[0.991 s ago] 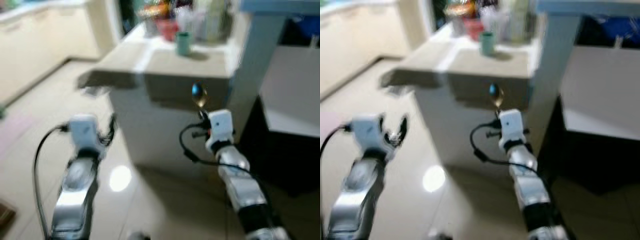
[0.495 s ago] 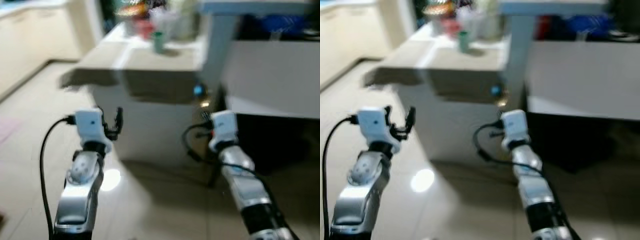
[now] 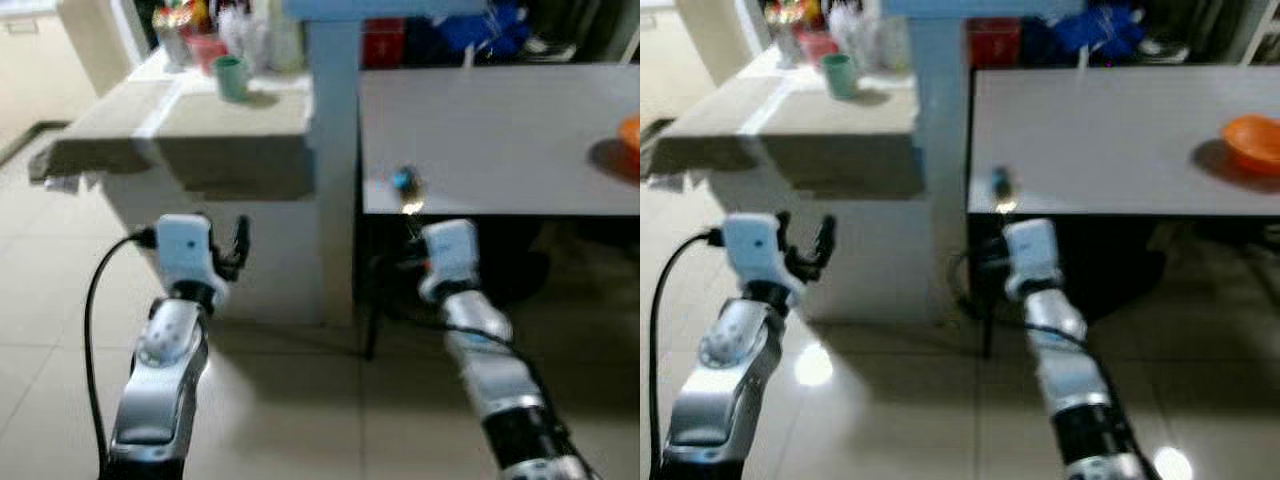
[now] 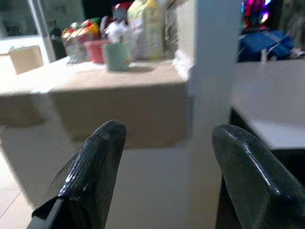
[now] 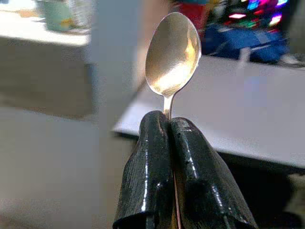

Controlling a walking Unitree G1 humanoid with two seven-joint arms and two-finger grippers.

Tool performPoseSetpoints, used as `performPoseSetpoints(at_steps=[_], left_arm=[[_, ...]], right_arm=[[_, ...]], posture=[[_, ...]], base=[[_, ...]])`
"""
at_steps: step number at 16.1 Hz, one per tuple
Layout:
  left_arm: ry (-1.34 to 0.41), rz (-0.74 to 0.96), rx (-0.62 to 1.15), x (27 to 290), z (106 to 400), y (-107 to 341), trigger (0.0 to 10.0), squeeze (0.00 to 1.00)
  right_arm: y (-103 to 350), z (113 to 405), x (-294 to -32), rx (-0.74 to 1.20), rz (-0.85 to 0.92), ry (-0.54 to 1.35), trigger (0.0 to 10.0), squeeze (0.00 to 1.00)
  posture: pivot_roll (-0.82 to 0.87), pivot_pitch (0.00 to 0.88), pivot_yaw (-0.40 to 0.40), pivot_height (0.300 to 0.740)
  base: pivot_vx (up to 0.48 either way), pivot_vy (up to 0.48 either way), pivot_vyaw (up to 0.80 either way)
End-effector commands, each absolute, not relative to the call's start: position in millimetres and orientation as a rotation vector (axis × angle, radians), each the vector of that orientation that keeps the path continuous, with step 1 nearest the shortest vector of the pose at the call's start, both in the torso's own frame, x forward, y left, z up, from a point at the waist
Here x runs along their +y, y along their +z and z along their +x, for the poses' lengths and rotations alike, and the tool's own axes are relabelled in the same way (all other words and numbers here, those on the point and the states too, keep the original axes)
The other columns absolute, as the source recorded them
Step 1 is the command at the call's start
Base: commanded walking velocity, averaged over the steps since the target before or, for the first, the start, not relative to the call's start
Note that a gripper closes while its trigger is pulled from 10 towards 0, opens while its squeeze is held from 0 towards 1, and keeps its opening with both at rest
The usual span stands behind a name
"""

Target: Setting the table

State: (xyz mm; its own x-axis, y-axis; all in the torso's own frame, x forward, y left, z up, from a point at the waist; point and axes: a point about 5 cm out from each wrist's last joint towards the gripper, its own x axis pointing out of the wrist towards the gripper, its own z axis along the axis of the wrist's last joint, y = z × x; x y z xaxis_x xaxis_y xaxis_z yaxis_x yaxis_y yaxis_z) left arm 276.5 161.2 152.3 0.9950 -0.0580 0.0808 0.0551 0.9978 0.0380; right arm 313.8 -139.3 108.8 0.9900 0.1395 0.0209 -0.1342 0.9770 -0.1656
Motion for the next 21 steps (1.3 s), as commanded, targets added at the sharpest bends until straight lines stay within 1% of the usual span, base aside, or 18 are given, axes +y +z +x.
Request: performPoseSetpoints(at_steps=[1,9,14,21], left_arm=[[-0.036,0.059,-0.087,168.6,278.2,154.0,10.0,0.0],[-0.055,0.062,-0.107,163.8,282.9,156.8,10.0,0.0],[-0.064,0.066,-0.109,160.8,283.3,156.8,10.0,0.0],[-0.074,0.091,-0.115,164.9,283.3,158.7,10.0,0.0]], right_arm=[[112.8,316.0,-127.5,-0.054,-0.153,0.166,0.0,0.0],[115.1,319.4,-127.3,-0.063,-0.165,0.169,0.0,0.0],[115.2,321.6,-130.1,-0.062,-0.172,0.167,0.0,0.0],[113.4,321.9,-123.8,-0.064,-0.158,0.172,0.0,0.0]], posture=[[-0.09,0.0,0.083,0.74],[-0.1,0.0,0.077,0.74],[-0.1,0.0,0.071,0.74],[-0.08,0.0,0.082,0.74]], base=[[0.27,-0.394,0.0],[0.284,-0.383,0.0],[0.193,-0.412,0.0],[0.249,-0.408,0.0]])
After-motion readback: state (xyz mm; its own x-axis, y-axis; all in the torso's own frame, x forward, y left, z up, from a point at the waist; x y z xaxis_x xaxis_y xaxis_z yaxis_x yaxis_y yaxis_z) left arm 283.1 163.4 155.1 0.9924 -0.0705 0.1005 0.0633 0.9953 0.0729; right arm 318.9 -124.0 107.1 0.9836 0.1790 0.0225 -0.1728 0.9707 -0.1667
